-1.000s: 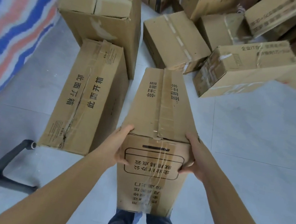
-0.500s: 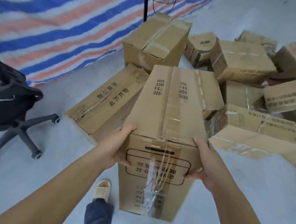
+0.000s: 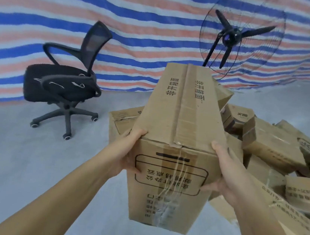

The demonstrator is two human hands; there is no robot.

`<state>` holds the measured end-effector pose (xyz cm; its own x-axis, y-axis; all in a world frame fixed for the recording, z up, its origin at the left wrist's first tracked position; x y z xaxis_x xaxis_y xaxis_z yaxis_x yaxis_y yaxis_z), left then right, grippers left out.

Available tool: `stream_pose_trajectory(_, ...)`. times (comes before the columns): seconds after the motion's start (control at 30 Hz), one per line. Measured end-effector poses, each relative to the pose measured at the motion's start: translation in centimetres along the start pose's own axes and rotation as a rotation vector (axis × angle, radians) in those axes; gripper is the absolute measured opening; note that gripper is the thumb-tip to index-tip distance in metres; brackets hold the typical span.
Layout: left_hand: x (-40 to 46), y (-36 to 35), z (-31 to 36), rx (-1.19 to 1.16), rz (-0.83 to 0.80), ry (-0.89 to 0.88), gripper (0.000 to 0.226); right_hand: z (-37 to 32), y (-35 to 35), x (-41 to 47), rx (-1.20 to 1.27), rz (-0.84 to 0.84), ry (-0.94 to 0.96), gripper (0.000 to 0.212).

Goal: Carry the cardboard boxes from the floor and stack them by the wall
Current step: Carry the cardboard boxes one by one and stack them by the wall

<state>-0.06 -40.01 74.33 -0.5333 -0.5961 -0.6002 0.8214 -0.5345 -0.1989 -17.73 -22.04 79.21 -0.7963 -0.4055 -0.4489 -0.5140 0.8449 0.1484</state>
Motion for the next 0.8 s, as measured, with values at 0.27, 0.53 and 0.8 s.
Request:
stream_pose_trajectory(0.27, -11.8, 14.7, -4.3, -0.138, 0.254, -0.101, 0.015, 2.9, -10.9, -10.1, -0.164, -0.26, 0.102, 0.028)
stream_pose_trajectory(0.53, -28.0, 30.8, -16.4, -0.296, 0.53, -0.064, 0.019, 13.4, -21.7, -25.6, -0.324, -0.532, 0.02, 0.05)
stream_pose_trajectory(0.8, -46.0, 43.4, -29.8, -0.554, 0.884, 0.002, 0.026, 23.6, -33.7, -42.3, -0.59, -0.894, 0.044, 0.039)
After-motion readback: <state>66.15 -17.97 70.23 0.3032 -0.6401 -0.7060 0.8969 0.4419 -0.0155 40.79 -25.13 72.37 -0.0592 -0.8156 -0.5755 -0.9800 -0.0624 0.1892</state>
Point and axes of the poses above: each hand's wrist, its own x-axis towards the middle knuckle, its own y-axis out of the back of the hand, z = x × y, the point moved 9 cm from there along x, towards the middle knuckle, and after that the axes turned 6 degrees about z, right-handed, at the moved point
